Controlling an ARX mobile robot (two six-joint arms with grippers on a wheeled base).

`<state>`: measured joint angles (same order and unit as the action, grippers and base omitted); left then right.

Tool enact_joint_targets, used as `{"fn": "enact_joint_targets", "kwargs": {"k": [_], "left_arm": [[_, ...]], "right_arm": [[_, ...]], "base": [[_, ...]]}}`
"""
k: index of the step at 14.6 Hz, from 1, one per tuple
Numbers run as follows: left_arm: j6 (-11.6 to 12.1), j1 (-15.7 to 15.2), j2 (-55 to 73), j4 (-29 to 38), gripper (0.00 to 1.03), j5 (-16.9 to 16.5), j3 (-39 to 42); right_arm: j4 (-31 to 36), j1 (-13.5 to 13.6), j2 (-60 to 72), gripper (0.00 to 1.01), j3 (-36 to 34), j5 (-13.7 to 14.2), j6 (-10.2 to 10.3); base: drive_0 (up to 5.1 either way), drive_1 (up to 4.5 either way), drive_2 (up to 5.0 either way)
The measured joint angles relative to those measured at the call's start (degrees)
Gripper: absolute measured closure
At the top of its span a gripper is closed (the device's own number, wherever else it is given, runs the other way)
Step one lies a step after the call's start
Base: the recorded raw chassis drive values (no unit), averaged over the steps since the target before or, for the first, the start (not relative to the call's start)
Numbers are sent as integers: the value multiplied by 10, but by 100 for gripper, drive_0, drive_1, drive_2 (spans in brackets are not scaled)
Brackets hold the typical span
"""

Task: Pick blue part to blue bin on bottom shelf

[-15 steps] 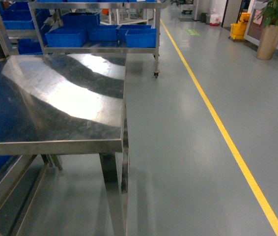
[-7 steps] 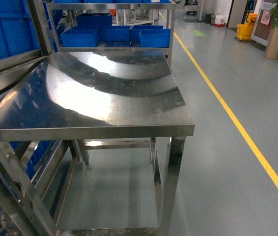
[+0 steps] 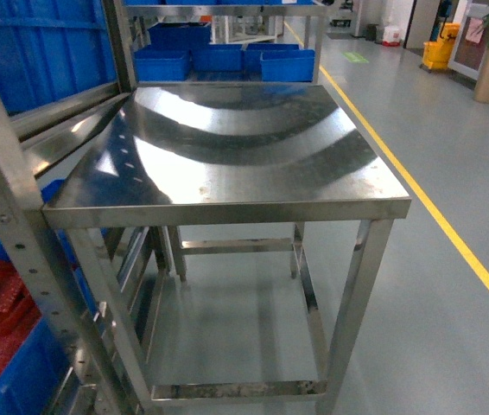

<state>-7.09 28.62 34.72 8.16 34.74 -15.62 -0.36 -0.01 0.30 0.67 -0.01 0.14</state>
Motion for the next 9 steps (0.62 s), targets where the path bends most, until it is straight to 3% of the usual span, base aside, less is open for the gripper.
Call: {"fn": "enact_joint_targets", "kwargs": {"k": [9], "left_arm": [[0,0,-1,0,60,0,0]], "right_arm": [[0,0,0,3,0,0,0]], "base": [[-481,128,353]]}}
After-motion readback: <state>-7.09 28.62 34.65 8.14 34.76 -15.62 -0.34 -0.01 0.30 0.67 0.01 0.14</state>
